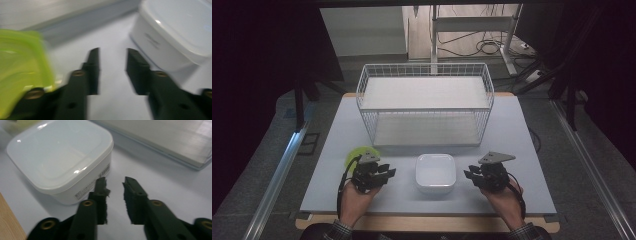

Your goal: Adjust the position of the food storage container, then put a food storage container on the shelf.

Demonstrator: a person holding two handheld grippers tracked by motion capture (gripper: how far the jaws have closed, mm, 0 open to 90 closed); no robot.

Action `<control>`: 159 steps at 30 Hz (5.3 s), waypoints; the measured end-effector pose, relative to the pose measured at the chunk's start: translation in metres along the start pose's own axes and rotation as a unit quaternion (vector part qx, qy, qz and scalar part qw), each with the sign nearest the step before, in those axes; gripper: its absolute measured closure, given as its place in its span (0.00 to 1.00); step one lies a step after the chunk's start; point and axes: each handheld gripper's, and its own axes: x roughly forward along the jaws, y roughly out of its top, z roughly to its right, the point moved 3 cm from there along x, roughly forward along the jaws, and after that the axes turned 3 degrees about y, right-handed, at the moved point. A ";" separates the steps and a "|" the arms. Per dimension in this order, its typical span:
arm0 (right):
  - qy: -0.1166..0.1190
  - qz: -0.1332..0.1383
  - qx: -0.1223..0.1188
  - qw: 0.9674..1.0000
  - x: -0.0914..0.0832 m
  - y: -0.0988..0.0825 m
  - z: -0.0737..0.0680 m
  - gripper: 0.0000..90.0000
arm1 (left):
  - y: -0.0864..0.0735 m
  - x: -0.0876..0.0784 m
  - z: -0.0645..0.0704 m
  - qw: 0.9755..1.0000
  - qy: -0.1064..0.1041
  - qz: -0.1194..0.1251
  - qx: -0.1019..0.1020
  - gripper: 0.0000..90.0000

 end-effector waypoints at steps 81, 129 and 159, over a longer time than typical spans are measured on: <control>0.102 0.000 0.153 0.983 0.008 0.017 -0.023 0.88 | 0.028 0.015 0.034 0.988 -0.144 -0.002 -0.047 0.87; 0.073 0.109 0.069 0.989 -0.025 0.125 -0.023 0.88 | 0.124 -0.052 0.013 0.992 -0.068 0.103 -0.012 0.88; 0.056 0.145 0.060 0.986 -0.037 0.223 0.011 0.87 | 0.219 -0.069 -0.018 0.990 -0.036 0.135 -0.008 0.87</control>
